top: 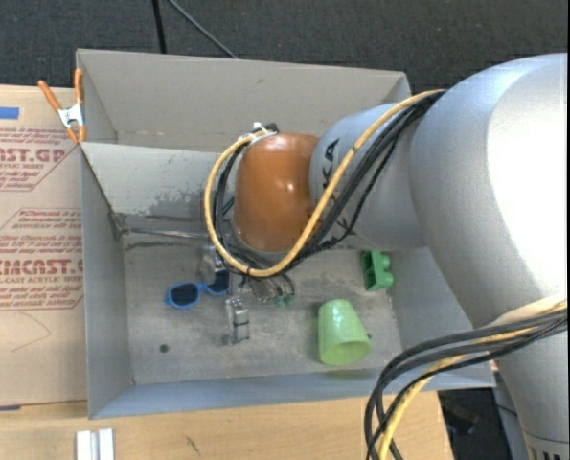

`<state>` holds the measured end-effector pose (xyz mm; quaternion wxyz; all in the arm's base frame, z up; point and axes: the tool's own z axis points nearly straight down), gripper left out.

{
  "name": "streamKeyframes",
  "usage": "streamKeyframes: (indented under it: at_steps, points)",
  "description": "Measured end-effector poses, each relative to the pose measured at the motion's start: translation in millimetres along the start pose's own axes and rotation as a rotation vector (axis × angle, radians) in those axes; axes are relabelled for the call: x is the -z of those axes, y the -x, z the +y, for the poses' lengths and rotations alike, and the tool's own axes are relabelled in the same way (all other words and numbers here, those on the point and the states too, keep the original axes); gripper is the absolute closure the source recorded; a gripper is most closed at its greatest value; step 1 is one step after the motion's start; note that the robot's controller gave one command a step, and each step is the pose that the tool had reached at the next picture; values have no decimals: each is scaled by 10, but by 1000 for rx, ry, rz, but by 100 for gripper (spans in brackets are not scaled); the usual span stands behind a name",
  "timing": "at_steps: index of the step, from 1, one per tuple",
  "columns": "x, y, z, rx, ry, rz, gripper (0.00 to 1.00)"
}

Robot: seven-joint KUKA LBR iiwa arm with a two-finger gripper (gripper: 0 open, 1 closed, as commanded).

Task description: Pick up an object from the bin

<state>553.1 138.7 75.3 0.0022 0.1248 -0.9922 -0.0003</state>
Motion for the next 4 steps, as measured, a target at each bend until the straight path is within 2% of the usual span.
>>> streamKeyframes:
  at_steps: [1, 2, 3, 4]
  points:
    - [-58, 385, 38, -5, 0, -9, 0]
    - [-51, 373, 38, -5, 0, -8, 100]
    - [1133, 78, 336, 16, 0, -14, 100]
    - [2422, 68, 132, 38, -2, -17, 100]
